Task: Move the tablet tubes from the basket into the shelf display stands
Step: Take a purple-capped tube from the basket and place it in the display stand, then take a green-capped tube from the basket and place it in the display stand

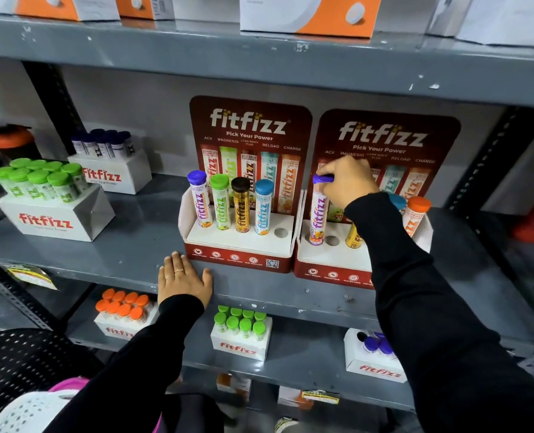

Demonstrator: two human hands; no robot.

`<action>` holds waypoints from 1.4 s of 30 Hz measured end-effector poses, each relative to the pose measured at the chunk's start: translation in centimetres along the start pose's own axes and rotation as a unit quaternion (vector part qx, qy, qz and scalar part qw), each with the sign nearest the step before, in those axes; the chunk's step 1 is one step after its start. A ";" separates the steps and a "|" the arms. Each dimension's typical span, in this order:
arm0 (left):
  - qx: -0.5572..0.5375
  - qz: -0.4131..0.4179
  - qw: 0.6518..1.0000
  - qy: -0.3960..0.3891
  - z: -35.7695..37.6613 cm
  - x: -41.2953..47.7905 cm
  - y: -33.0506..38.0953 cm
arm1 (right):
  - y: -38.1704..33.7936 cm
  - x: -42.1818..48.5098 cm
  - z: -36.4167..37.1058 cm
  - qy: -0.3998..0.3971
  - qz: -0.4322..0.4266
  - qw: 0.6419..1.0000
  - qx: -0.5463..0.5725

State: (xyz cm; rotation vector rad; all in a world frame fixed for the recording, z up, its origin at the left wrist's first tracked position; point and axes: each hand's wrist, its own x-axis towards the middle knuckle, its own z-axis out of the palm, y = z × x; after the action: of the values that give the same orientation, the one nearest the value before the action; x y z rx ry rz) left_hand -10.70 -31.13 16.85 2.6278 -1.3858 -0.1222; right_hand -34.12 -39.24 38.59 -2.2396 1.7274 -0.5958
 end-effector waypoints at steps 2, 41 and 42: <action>0.002 0.000 1.000 0.000 0.0 0.0 0.0 | 0.2 0.2 0.1 0.009 0.000 1.000 0.005; -0.097 -0.025 0.994 0.046 6.0 -8.5 -14.1 | -18.7 -10.1 24.7 -0.190 -0.321 0.921 0.109; -0.090 -0.058 0.994 0.024 7.4 -10.1 -16.4 | -19.8 -11.2 26.9 -0.226 -0.327 0.913 0.094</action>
State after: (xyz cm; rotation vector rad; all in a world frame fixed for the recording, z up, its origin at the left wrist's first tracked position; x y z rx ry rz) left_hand -4.26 -14.53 6.46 2.5423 -1.1504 -0.1879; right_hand -6.97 -24.56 21.53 -2.5267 0.6570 -0.2982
